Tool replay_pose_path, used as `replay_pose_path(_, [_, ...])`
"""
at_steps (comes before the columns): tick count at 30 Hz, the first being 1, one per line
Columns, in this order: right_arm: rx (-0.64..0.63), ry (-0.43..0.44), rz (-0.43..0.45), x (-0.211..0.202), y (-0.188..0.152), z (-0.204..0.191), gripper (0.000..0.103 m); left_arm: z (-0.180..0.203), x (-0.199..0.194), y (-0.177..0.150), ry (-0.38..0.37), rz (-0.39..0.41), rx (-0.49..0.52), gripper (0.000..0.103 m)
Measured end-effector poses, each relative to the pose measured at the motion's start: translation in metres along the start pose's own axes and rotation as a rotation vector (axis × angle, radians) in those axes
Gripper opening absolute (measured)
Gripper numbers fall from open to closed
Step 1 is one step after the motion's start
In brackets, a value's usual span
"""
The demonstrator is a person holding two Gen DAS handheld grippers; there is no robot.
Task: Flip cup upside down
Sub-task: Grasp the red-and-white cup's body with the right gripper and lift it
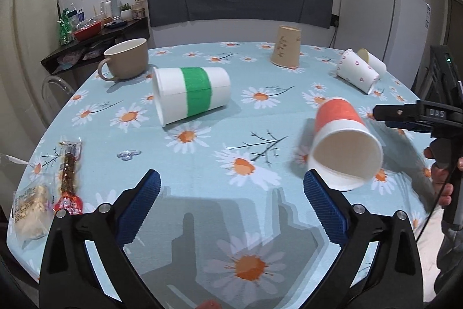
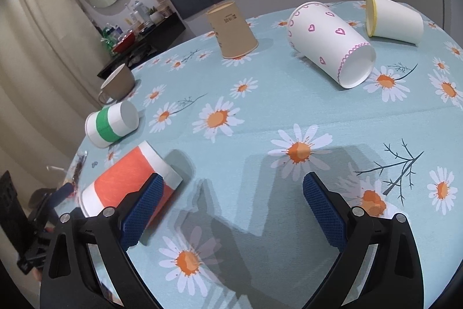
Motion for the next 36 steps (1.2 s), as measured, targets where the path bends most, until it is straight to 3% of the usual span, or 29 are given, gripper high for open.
replay_pose_path(4, [-0.01,-0.023,-0.034,-0.004,0.005,-0.017,0.093,-0.018,0.011,0.0,0.019,0.003,0.006,0.097])
replay_pose_path(9, [-0.02,-0.05,-0.081,-0.005,0.009,-0.034,0.093,-0.028,0.023,0.001,-0.018,0.006,-0.004,0.097])
replay_pose_path(13, [-0.044,-0.12,-0.101,0.0,0.013,-0.044,0.093,-0.026,0.027,-0.001,-0.05,-0.008,0.017,0.097])
replay_pose_path(19, [-0.007,-0.133,-0.178,0.01,0.017,-0.058,0.093,-0.02,0.026,-0.007,-0.032,0.0,0.048,0.097])
replay_pose_path(28, [0.033,-0.158,-0.298,0.032,0.009,-0.076,0.093,-0.032,0.026,-0.008,-0.084,0.021,-0.024,0.097])
replay_pose_path(36, [0.155,-0.132,-0.453,0.054,-0.001,-0.073,0.093,-0.033,0.026,-0.009,-0.123,0.024,-0.046,0.097])
Point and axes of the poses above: each gripper's, at about its wrist camera, not at the fingertips, and x roughly the way its jaws point, z to its right, y to its top, the point moved 5 cm from there along x, roughly the way its jaws point, and after that the axes turned 13 degrees about x, right-handed, at the moved point
